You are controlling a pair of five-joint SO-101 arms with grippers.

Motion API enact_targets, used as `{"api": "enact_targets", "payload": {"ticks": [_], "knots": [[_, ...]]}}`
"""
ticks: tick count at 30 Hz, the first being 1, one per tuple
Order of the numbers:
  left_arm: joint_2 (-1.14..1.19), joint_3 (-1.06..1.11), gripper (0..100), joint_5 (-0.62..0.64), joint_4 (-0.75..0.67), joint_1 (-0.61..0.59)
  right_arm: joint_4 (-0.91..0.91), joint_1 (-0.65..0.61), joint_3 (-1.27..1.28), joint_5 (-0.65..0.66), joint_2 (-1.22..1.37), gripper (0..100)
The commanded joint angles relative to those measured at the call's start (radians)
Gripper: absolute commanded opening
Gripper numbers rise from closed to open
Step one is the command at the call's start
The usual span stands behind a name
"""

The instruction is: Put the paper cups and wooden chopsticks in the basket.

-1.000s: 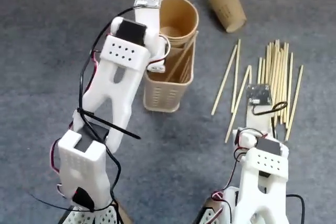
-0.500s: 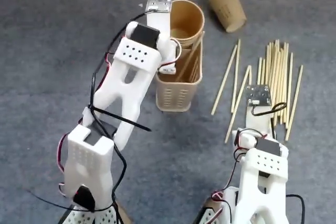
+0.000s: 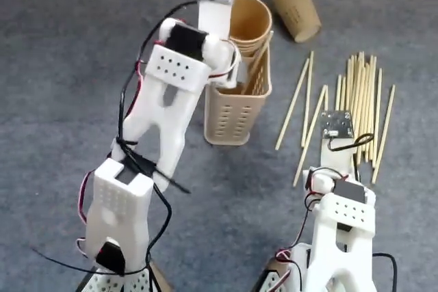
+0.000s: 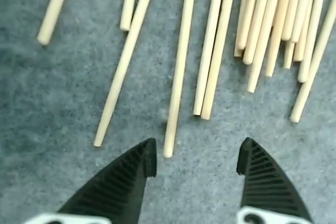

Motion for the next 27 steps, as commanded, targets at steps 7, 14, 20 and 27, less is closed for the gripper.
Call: {"api": "enact_targets", "payload": {"ticks": [7,14,20,27], "knots": [[-0.166,-0.165,25,-0.074,0.041,-0.073,-0.077,-0.007,0.056,0.002,-0.015,25.2],[-0.341,-0.165,25,-0.075,0.041,-0.219,-0.096,-0.002,0.056,0.002,-0.015,25.2],[-0.501,-0.068,22,-0.147,0.044,-0.390,-0.124,0.038,0.030,0.002,-0.015,25.2],[-0.866,0.432,21,-0.196,0.038,-0.390,-0.252,0.200,-0.305,-0.026,0.008,25.2]]}}
